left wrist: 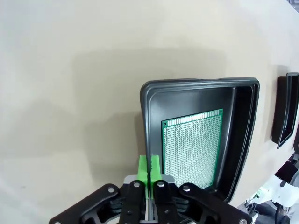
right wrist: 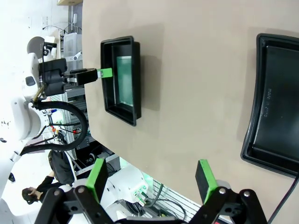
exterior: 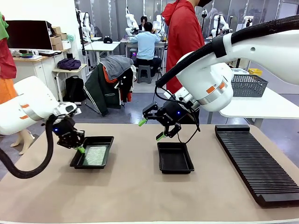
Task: Inspect and transfer BCBs to ESD trays.
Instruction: Pick up the ESD tray and place it on the left side of the table.
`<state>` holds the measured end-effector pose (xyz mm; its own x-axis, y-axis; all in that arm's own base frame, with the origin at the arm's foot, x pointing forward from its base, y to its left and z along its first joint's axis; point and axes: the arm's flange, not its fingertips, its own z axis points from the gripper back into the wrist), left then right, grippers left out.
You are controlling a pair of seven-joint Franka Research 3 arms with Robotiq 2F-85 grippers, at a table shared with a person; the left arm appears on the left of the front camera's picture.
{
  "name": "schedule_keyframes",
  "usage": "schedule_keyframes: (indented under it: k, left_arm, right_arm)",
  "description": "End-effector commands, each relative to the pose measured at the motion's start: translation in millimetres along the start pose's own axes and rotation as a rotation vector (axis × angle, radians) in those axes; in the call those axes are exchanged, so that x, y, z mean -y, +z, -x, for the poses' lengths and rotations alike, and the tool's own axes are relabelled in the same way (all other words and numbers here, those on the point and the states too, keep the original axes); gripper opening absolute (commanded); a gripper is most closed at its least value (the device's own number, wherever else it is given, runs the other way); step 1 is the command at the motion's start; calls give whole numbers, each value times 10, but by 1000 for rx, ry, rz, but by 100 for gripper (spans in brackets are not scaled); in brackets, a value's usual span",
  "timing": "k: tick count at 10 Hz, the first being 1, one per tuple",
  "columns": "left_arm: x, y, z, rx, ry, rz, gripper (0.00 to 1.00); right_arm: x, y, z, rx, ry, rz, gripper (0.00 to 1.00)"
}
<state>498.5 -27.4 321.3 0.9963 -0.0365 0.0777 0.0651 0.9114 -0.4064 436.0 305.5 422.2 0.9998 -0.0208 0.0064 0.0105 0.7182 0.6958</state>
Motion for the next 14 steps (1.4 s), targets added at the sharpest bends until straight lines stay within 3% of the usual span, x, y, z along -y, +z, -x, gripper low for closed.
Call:
schedule_keyframes:
  k: [1,8,14]
  left_arm:
    - [-311,197,151,1,9,-10,3]
    - [-1450,658,457,10,42,-79,3]
    - [-1464,561,478,32,38,-97,3]
  right_arm:
    - [-14,-17,-20,-2,-3,6,100]
    - [-14,-17,-20,-2,-3,6,100]
    - [-14,-17,-20,-2,-3,6,100]
